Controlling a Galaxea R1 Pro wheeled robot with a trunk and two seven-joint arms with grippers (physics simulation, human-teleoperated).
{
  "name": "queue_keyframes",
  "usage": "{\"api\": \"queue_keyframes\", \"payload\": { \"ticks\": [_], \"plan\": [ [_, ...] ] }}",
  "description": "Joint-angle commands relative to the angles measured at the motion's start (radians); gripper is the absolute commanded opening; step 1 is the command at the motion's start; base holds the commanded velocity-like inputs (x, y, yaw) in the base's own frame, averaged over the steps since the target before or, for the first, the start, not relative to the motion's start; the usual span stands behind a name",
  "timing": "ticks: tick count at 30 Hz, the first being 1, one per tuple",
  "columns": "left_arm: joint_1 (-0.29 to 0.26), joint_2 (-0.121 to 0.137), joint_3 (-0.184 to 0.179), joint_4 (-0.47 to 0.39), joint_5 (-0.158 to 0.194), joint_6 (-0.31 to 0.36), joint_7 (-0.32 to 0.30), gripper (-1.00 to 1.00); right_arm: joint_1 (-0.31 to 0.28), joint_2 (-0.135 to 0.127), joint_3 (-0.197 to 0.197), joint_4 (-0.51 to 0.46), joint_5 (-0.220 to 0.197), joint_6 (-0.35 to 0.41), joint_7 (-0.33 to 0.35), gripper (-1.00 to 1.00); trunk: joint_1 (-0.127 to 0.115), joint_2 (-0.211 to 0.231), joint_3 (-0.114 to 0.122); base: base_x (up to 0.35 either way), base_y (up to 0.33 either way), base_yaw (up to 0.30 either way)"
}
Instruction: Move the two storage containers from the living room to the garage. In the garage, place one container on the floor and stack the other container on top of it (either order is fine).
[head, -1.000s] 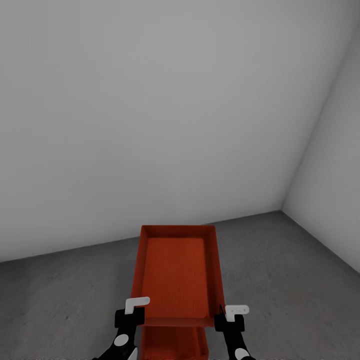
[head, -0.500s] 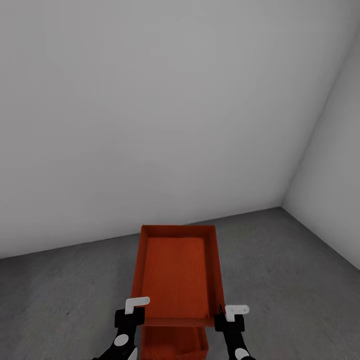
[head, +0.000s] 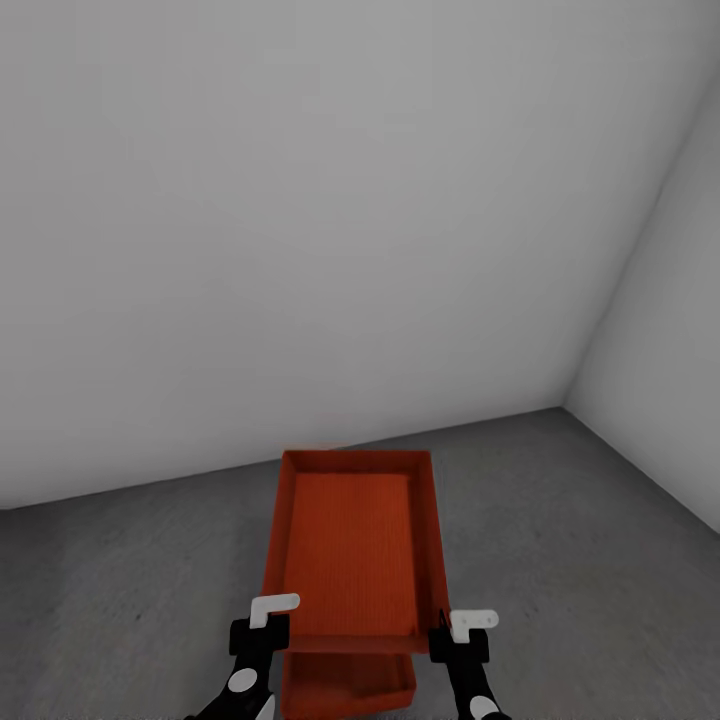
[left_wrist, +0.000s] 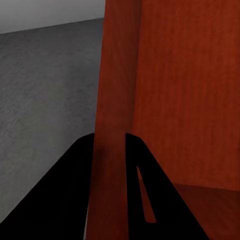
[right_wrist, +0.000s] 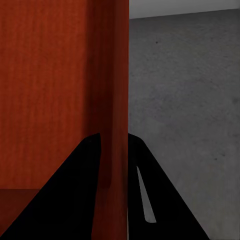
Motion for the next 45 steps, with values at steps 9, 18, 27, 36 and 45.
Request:
{"api": "queue_keyframes", "payload": {
  "ticks": [9,18,27,36,45],
  "plan": [
    [0.000,0.000,-0.001,0.003,0.021,-0.003,0.009,-1.00,-0.002,-0.001,-0.042,-0.023,-0.012,-0.038,0.002,-1.00,0.000,-0.001,-0.016,0.000,0.000,0.000],
    [0.000,0.000,-0.001,0.003,0.021,-0.003,0.009,-1.00,-0.002,-0.001,-0.042,-0.023,-0.012,-0.039,0.003,-1.00,0.000,-0.001,-0.031,0.000,0.000,0.000],
    [0.000,0.000,-0.001,0.003,0.021,-0.004,0.009,-1.00,-0.002,-0.001,-0.042,-0.023,-0.012,-0.039,0.003,-1.00,0.000,-0.001,-0.045,0.000,0.000,0.000],
    [0.000,0.000,-0.001,0.003,0.021,-0.004,0.009,-1.00,-0.002,-0.001,-0.042,-0.023,-0.012,-0.039,0.004,-1.00,0.000,-0.001,-0.060,0.000,0.000,0.025],
    [0.000,0.000,-0.001,0.003,0.021,-0.005,0.009,-1.00,-0.002,-0.001,-0.042,-0.023,-0.011,-0.041,0.004,-1.00,0.000,-0.001,-0.070,0.000,0.000,0.175]
  ]
}}
